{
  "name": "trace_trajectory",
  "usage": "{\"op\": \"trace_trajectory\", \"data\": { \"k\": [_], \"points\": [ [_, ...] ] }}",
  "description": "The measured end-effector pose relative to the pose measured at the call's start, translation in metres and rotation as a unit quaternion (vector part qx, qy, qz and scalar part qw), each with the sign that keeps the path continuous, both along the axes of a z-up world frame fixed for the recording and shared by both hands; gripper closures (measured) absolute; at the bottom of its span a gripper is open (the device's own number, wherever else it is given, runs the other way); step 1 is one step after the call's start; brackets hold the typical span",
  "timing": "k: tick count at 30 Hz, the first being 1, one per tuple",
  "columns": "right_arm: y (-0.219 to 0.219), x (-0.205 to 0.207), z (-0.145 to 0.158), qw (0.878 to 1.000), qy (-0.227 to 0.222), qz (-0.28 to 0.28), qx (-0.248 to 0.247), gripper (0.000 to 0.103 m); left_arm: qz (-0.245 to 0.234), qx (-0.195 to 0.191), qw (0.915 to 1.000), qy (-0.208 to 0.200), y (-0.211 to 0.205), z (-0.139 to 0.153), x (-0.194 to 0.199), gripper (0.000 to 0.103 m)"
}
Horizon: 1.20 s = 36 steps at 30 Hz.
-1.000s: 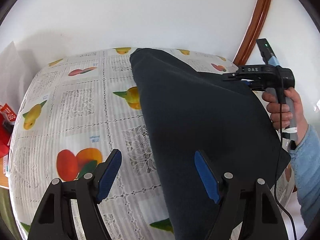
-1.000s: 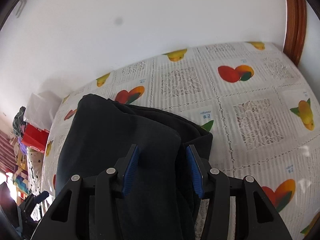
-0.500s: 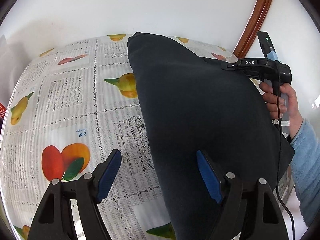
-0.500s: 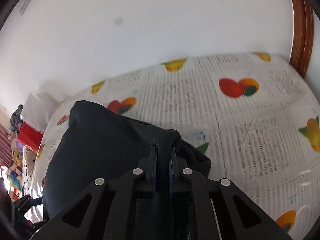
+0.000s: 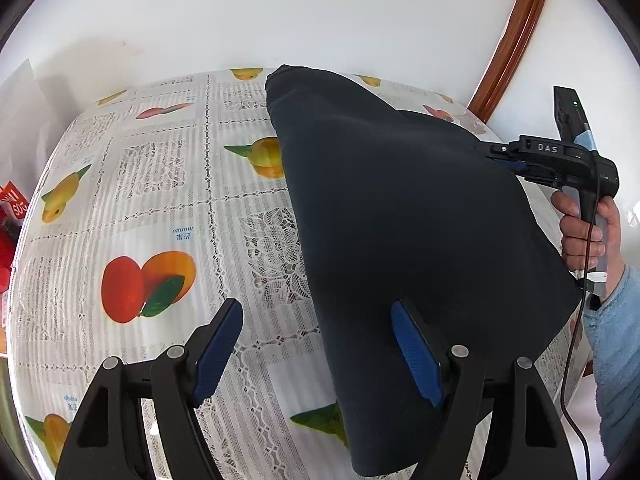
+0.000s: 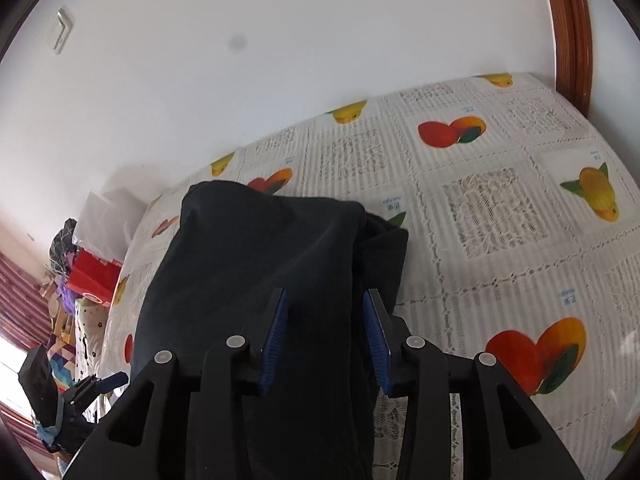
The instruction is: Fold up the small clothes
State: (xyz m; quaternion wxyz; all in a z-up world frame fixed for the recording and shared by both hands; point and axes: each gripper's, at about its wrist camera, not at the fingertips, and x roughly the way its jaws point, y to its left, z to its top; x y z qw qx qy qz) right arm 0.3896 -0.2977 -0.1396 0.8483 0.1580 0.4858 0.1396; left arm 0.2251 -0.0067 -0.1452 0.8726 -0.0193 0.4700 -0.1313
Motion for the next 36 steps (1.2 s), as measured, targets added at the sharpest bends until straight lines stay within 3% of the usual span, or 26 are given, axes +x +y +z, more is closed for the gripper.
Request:
{"op": "trace_trajectory", "data": {
  "k": [1, 2, 5, 6, 7, 10, 14, 19, 21, 23, 24, 32, 36],
  "points": [
    [0.005, 0.002, -0.006, 1.000, 0.003, 0.002, -0.008, 0.078, 0.003, 0.004, 1.0000, 0.000, 0.000, -0.001, -0.001, 0.027],
    [0.009, 0.002, -0.008, 1.000, -0.001, 0.011, -0.007, 0.099, 0.006, 0.007, 1.0000, 0.002, 0.000, -0.001, -0.002, 0.027],
    [0.010, -0.012, 0.015, 0.994, -0.102, 0.023, -0.019, 0.100, 0.011, 0.011, 0.9999, 0.005, 0.001, 0.000, -0.008, 0.027],
    [0.006, -0.014, 0.018, 0.993, -0.113, 0.024, -0.008, 0.100, 0.010, 0.014, 0.9998, 0.004, 0.000, 0.001, -0.010, 0.027],
    [0.002, -0.011, 0.016, 0.995, -0.096, 0.013, -0.002, 0.100, 0.009, 0.018, 0.9998, 0.003, 0.000, 0.002, -0.013, 0.027],
    [0.007, -0.003, -0.005, 0.998, -0.025, -0.005, -0.061, 0.100, 0.014, 0.030, 0.9994, -0.003, -0.002, 0.004, -0.019, 0.027],
    [0.006, -0.025, 0.003, 0.992, -0.031, -0.027, -0.118, 0.096, 0.018, 0.036, 0.9992, -0.009, -0.004, 0.004, -0.027, 0.029],
    [-0.006, -0.076, 0.020, 0.989, -0.042, -0.024, -0.140, 0.095, 0.012, 0.036, 0.9992, -0.009, -0.006, 0.004, -0.040, 0.029],
    [-0.012, -0.100, 0.024, 0.988, -0.049, -0.026, -0.144, 0.089, 0.008, 0.038, 0.9992, -0.010, -0.008, 0.003, -0.048, 0.029],
    [-0.018, -0.123, 0.025, 0.987, -0.054, -0.033, -0.149, 0.074, 0.007, 0.045, 0.9989, -0.010, -0.010, 0.001, -0.054, 0.029],
    [-0.021, -0.134, 0.025, 0.986, -0.055, -0.037, -0.150, 0.071, 0.005, 0.048, 0.9988, -0.010, -0.009, -0.001, -0.059, 0.029],
    [-0.042, -0.204, 0.009, 0.985, -0.047, -0.059, -0.153, 0.071, 0.010, 0.044, 0.9990, -0.002, 0.006, -0.010, -0.090, 0.029],
    [-0.036, -0.223, -0.004, 0.986, -0.044, -0.056, -0.152, 0.071, 0.015, 0.062, 0.9979, 0.002, 0.003, -0.025, -0.097, 0.031]
  ]
}}
